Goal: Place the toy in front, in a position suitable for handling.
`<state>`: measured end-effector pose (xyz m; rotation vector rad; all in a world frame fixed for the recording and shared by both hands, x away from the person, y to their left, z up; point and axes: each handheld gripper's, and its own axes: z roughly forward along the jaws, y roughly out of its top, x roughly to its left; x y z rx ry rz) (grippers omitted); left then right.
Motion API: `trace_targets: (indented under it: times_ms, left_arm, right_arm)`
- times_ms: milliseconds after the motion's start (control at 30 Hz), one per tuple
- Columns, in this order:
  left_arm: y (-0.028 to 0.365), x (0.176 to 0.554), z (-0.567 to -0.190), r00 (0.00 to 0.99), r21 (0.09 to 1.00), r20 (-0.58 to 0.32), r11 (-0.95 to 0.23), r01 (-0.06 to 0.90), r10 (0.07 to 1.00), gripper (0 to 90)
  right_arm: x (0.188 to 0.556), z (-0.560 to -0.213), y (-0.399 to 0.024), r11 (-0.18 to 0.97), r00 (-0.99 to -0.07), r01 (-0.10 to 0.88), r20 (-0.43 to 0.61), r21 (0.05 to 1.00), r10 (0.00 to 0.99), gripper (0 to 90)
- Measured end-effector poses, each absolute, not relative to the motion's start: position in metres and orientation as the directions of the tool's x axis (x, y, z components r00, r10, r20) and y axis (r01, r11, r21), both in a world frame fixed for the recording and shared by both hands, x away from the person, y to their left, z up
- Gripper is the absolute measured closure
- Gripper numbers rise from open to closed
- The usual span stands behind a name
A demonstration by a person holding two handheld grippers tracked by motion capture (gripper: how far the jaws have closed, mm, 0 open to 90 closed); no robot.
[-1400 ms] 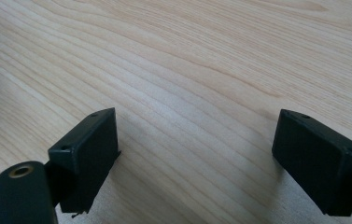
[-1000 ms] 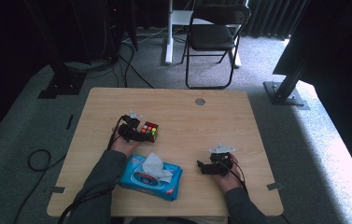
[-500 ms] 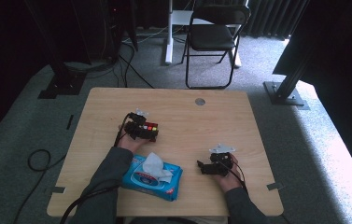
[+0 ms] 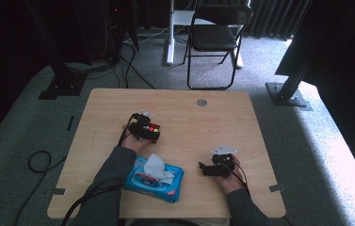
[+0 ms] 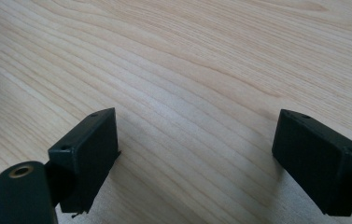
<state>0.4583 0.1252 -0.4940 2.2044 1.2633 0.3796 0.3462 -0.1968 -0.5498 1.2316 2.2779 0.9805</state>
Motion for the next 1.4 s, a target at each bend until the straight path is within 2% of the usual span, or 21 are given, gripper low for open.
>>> trace_targets:
  times_ms: [100, 600, 767, 1400]
  left_arm:
    - [0.1254, 0.4584, -0.4951, 0.519, 0.598, -0.037, -0.398, 0.696, 0.854, 31.6]
    - [0.1278, 0.4597, -0.4951, 0.539, 0.585, -0.038, -0.419, 0.694, 0.842, 33.1]
    - [0.1266, 0.4584, -0.4948, 0.553, 0.589, -0.016, -0.439, 0.679, 0.833, 33.7]
    - [0.1212, 0.4545, -0.4920, 0.610, 0.603, -0.028, -0.474, 0.642, 0.792, 34.0]
  right_arm:
    - [0.3462, -0.5498, -0.1968, 0.376, -0.549, 0.578, 0.005, 0.725, 0.836, 14.1]
    - [0.3462, -0.5498, -0.1967, 0.375, -0.549, 0.578, 0.005, 0.725, 0.836, 14.1]
    - [0.3462, -0.5498, -0.1967, 0.375, -0.549, 0.578, 0.005, 0.725, 0.836, 14.1]
    - [0.3462, -0.5498, -0.1968, 0.375, -0.549, 0.578, 0.005, 0.725, 0.836, 14.1]
